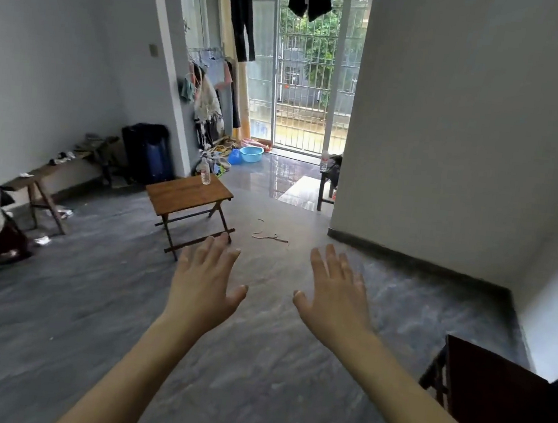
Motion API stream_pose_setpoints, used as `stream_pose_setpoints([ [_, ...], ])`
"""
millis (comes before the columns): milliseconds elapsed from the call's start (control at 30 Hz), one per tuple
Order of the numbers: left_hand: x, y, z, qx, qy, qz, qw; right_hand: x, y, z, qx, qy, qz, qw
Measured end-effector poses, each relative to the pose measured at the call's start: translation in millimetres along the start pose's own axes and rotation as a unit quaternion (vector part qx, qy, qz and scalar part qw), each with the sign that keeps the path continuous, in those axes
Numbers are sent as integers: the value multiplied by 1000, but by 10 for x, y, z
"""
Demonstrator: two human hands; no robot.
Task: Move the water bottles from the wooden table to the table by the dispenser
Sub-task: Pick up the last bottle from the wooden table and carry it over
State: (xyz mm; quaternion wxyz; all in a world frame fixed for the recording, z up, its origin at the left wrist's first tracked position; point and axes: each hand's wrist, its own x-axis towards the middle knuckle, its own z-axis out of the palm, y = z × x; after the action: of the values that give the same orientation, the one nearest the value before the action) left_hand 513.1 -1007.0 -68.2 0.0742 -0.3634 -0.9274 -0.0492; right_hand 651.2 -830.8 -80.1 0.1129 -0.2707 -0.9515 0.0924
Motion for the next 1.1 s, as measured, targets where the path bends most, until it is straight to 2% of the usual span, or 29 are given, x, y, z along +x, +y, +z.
stream_pose_setpoints([
  [233,-143,-519,-25,2,18,-67,998,198,-469,176,19,-29,-79,996],
  [567,-38,-1216,-173,-7,14,-97,995,724,-1187,239,13,-14,-131,991],
  [800,144,-1532,-111,3,-8,-94,996,862,-1424,389,12,-10,-127,992],
  [1100,582,-1551,44,-27,-14,-63,998,1230,-1295,444,14,-2,-103,995],
])
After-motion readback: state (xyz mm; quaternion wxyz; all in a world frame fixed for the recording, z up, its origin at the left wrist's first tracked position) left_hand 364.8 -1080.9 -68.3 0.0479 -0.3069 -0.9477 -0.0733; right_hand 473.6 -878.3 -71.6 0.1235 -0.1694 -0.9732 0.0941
